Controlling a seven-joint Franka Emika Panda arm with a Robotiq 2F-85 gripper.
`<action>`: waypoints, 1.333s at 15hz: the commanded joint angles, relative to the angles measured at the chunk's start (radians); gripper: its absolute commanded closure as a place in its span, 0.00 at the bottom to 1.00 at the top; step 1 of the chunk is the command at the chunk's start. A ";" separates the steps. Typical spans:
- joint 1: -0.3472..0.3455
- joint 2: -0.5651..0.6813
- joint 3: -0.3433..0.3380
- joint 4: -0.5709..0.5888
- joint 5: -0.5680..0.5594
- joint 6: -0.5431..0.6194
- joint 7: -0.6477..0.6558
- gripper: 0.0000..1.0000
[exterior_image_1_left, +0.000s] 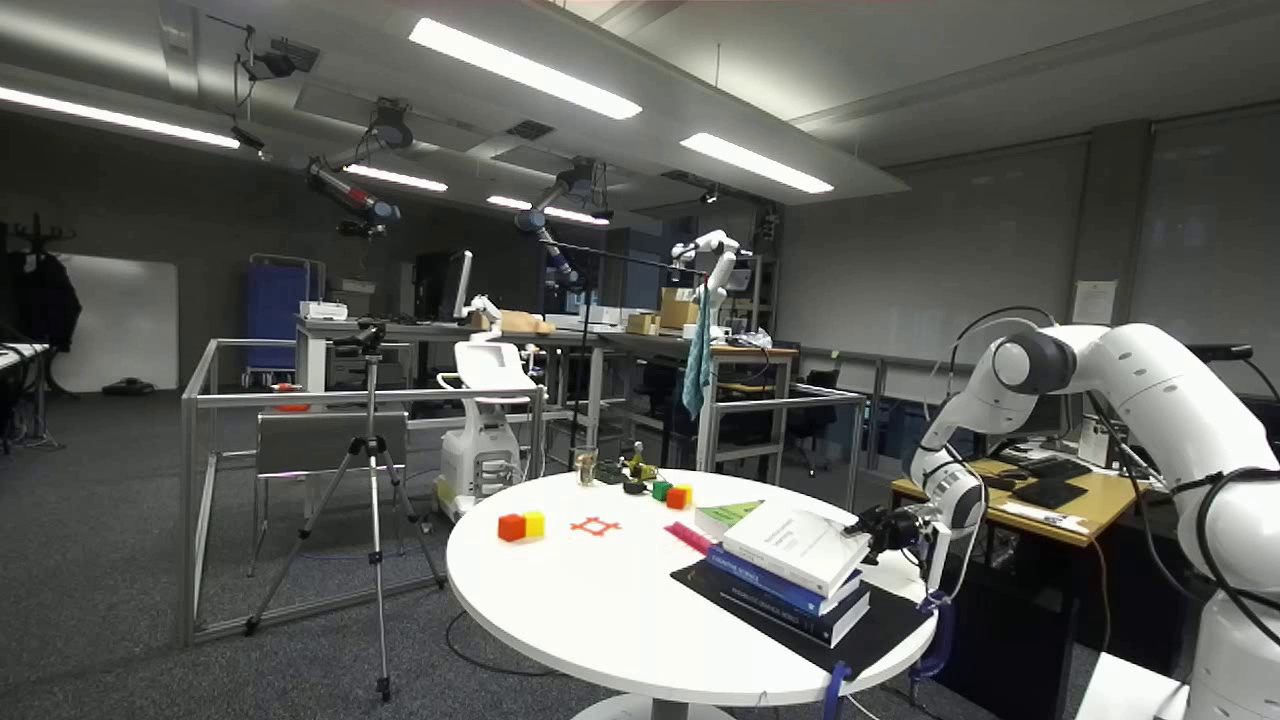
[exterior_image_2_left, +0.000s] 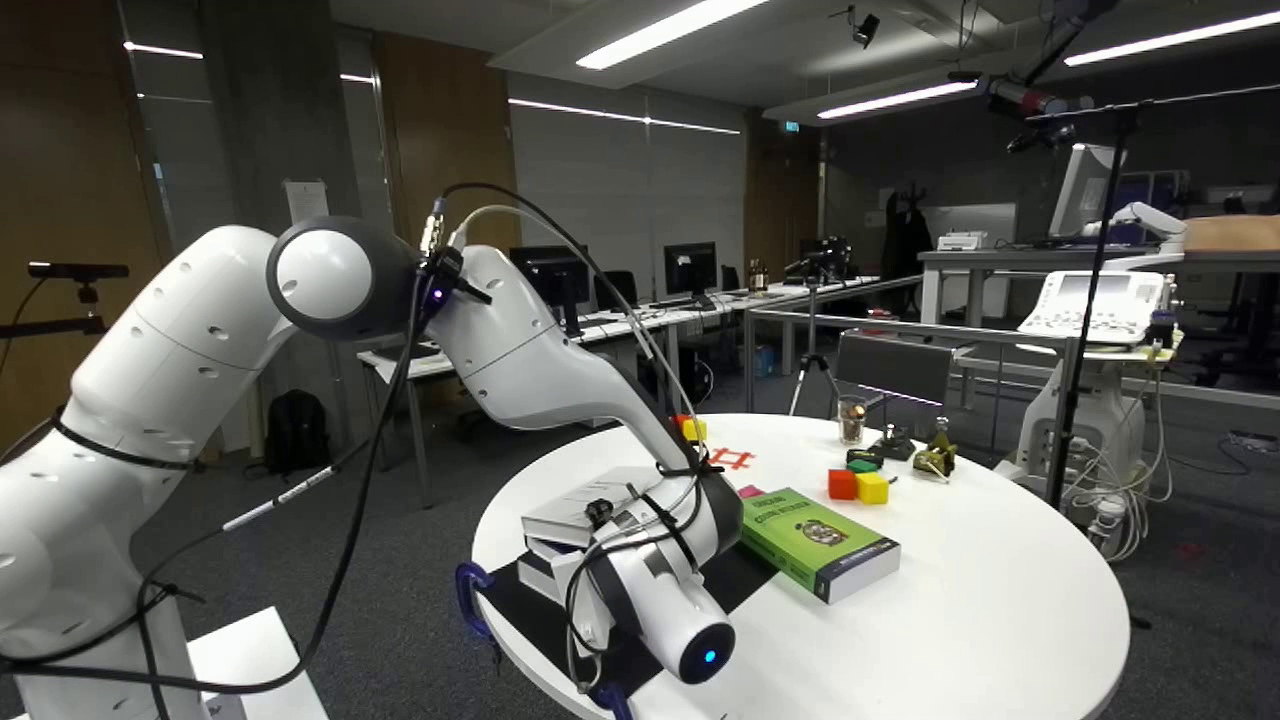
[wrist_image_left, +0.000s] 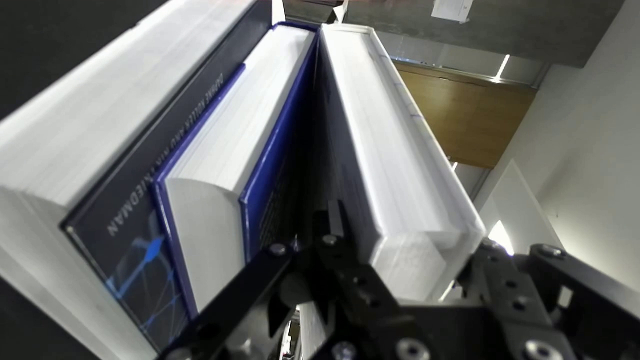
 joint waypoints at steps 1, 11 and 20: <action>0.008 -0.075 -0.013 -0.051 0.044 -0.012 -0.042 0.77; 0.045 -0.100 -0.045 -0.068 0.089 0.115 -0.109 0.00; 0.099 -0.174 -0.040 -0.149 0.071 0.295 -0.116 0.00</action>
